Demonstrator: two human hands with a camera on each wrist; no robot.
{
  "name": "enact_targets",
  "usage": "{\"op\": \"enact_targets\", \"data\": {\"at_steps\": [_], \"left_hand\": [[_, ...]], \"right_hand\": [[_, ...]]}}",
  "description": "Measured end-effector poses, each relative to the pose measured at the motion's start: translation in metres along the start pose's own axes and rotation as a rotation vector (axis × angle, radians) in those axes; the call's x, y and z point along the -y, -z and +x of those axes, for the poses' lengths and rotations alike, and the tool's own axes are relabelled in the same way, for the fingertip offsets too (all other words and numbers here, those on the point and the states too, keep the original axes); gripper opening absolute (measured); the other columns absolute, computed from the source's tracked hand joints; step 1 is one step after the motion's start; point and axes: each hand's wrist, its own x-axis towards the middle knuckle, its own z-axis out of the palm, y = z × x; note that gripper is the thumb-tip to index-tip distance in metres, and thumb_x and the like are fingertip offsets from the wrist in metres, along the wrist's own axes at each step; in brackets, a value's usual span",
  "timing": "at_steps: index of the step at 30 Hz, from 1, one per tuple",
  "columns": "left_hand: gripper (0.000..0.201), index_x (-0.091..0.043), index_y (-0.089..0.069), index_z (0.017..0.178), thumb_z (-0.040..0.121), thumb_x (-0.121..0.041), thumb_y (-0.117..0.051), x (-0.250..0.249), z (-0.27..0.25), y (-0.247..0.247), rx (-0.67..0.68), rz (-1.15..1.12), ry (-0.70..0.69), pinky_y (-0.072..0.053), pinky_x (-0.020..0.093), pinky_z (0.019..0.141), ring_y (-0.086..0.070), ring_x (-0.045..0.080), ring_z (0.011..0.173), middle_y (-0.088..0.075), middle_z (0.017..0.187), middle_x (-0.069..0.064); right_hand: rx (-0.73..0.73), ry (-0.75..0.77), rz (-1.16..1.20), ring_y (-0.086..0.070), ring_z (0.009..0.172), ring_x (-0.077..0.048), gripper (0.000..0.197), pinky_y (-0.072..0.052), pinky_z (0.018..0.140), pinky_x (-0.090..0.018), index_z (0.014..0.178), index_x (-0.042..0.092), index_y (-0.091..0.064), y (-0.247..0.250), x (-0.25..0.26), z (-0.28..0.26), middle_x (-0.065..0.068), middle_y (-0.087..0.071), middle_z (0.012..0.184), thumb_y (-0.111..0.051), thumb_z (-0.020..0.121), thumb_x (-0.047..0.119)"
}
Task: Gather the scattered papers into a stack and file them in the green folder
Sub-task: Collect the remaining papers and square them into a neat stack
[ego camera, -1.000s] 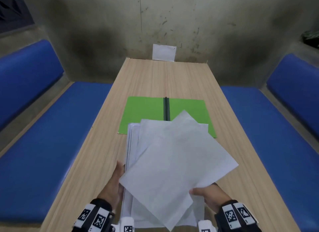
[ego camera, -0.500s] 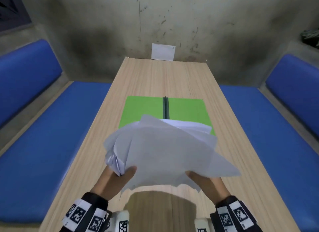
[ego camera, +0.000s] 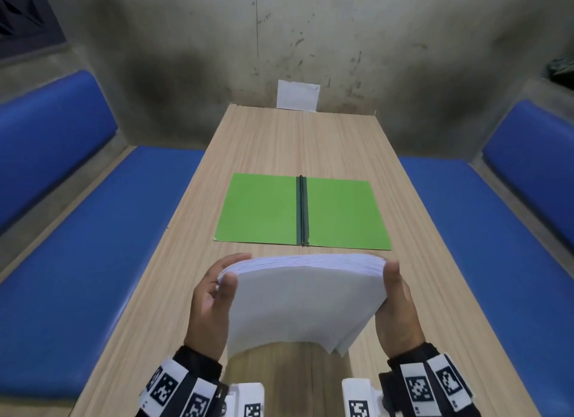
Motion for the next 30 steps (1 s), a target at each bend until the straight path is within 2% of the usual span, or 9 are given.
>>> {"op": "enact_targets", "data": {"at_steps": [2, 4, 7, 11, 15, 17, 20, 24, 30], "left_hand": [[0.072, -0.027, -0.068, 0.093, 0.057, -0.085, -0.048, -0.005, -0.001, -0.009, -0.099, -0.034, -0.035, -0.049, 0.044, 0.077, -0.064, 0.028, 0.093, -0.068, 0.107, 0.011], [0.048, -0.026, -0.069, 0.086, 0.066, -0.067, -0.054, -0.01, 0.001, -0.016, -0.184, -0.068, -0.033, -0.048, 0.041, 0.078, -0.063, 0.03, 0.093, -0.069, 0.105, 0.01], [0.037, -0.023, -0.069, 0.084, 0.067, -0.053, -0.053, -0.005, 0.005, -0.018, -0.22, -0.07, -0.023, -0.051, 0.033, 0.073, -0.064, 0.022, 0.086, -0.071, 0.096, 0.004], [0.055, -0.028, -0.066, 0.094, 0.066, -0.073, -0.053, 0.0, 0.006, -0.006, -0.121, -0.05, -0.102, -0.051, 0.01, 0.067, -0.064, -0.005, 0.081, -0.073, 0.094, -0.016], [0.09, -0.022, -0.057, 0.111, 0.041, -0.077, -0.07, 0.014, 0.007, 0.006, 0.086, 0.007, -0.05, -0.054, 0.014, 0.069, -0.066, -0.003, 0.085, -0.071, 0.099, -0.021], [0.076, -0.026, -0.064, 0.101, 0.034, -0.056, -0.084, 0.019, 0.007, 0.004, 0.129, 0.052, 0.03, -0.053, 0.015, 0.067, -0.068, -0.003, 0.081, -0.074, 0.09, -0.021], [0.027, -0.029, -0.076, 0.073, 0.048, -0.022, -0.085, 0.019, 0.009, -0.002, 0.103, 0.038, 0.106, -0.054, 0.019, 0.062, -0.069, 0.002, 0.069, -0.076, 0.074, -0.012], [0.031, -0.024, -0.076, 0.071, 0.042, -0.032, -0.078, 0.009, 0.01, 0.001, 0.097, -0.015, 0.125, -0.057, 0.025, 0.06, -0.069, 0.01, 0.067, -0.076, 0.072, -0.003], [0.041, -0.036, -0.074, 0.079, 0.038, -0.031, -0.081, 0.024, 0.003, 0.007, 0.183, -0.045, 0.231, -0.055, 0.021, 0.061, -0.07, 0.007, 0.076, -0.077, 0.082, -0.007]], "right_hand": [[-0.057, 0.023, -0.001, -0.064, 0.086, -0.023, 0.098, -0.05, 0.076, -0.035, 0.1, 0.003, -0.063, -0.006, 0.004, 0.003, -0.017, -0.07, 0.095, -0.061, 0.044, 0.083], [-0.108, 0.034, -0.002, -0.061, 0.072, -0.014, 0.077, -0.049, 0.064, -0.023, 0.083, 0.012, -0.066, -0.011, 0.005, 0.006, -0.006, -0.068, 0.074, -0.067, 0.042, 0.078], [-0.148, 0.04, 0.022, -0.056, 0.058, -0.006, 0.048, -0.046, 0.055, -0.02, 0.071, 0.016, -0.066, -0.012, 0.002, 0.009, 0.009, -0.063, 0.061, -0.072, 0.055, 0.06], [-0.036, 0.042, -0.003, -0.066, 0.071, -0.006, 0.053, -0.052, 0.06, -0.016, 0.088, 0.013, -0.066, -0.004, -0.001, 0.007, 0.002, -0.072, 0.078, -0.073, 0.051, 0.051], [0.138, -0.059, -0.108, -0.071, 0.076, -0.004, 0.032, -0.053, 0.062, -0.014, 0.089, 0.019, -0.069, 0.006, -0.009, 0.002, 0.007, -0.077, 0.082, -0.084, 0.061, 0.017], [0.164, -0.12, -0.121, -0.071, 0.076, -0.004, 0.03, -0.053, 0.059, -0.016, 0.087, 0.022, -0.069, 0.008, -0.015, 0.002, 0.007, -0.077, 0.082, -0.078, 0.066, 0.001], [0.135, -0.164, -0.119, -0.071, 0.073, -0.006, 0.034, -0.054, 0.057, -0.017, 0.09, 0.02, -0.068, 0.007, -0.019, 0.005, 0.005, -0.077, 0.08, -0.077, 0.064, 0.0], [0.068, -0.134, -0.139, -0.07, 0.068, -0.004, 0.031, -0.055, 0.056, -0.019, 0.086, 0.02, -0.068, 0.008, -0.016, 0.006, 0.007, -0.076, 0.074, -0.073, 0.07, -0.006], [0.104, -0.243, -0.183, -0.07, 0.072, -0.008, 0.029, -0.056, 0.059, -0.022, 0.084, 0.019, -0.069, 0.014, -0.033, -0.001, 0.002, -0.076, 0.077, -0.074, 0.068, -0.006]]}}
